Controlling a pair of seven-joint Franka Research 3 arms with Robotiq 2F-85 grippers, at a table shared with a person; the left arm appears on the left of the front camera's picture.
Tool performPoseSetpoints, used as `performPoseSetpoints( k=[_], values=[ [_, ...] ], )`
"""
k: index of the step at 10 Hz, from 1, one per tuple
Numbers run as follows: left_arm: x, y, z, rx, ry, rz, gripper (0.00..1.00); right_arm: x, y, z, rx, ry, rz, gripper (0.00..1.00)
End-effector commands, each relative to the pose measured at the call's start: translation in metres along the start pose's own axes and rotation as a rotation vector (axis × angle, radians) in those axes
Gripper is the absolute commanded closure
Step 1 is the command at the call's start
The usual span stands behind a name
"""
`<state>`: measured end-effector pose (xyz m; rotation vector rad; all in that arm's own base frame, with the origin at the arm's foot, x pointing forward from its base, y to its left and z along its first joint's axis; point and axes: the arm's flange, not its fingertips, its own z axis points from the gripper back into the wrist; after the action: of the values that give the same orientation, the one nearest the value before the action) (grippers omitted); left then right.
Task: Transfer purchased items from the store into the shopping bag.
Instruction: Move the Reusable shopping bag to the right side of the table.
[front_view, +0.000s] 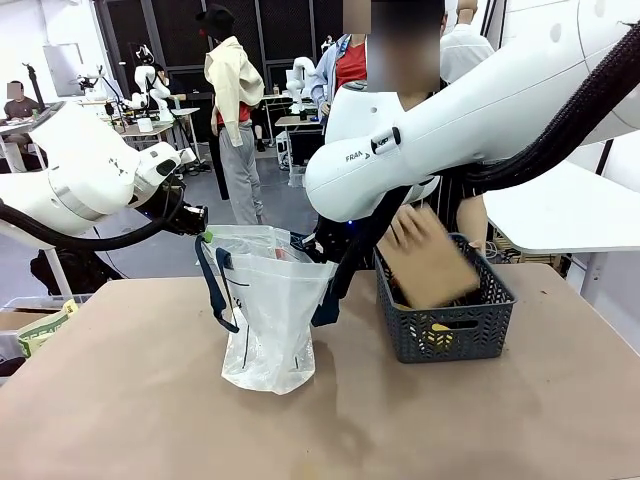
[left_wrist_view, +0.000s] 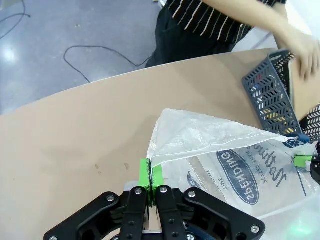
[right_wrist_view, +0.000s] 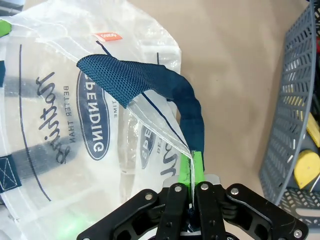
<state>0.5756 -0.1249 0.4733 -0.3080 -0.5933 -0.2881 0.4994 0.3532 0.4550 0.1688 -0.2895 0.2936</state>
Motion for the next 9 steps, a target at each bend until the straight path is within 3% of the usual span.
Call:
performPoseSetpoints(
  k=[1, 9],
  values=[
    [-0.0027, 0.0023, 0.0046, 0.001, -0.006, 0.011, 1.0, -0.0031, -0.0036, 0.0013, 0.001, 0.003, -0.01, 1.0],
    [-0.0027, 0.0023, 0.0046, 0.001, -0.006, 0.011, 1.0, -0.0031, -0.0036, 0.0013, 0.001, 0.003, -0.01, 1.0]
  ],
)
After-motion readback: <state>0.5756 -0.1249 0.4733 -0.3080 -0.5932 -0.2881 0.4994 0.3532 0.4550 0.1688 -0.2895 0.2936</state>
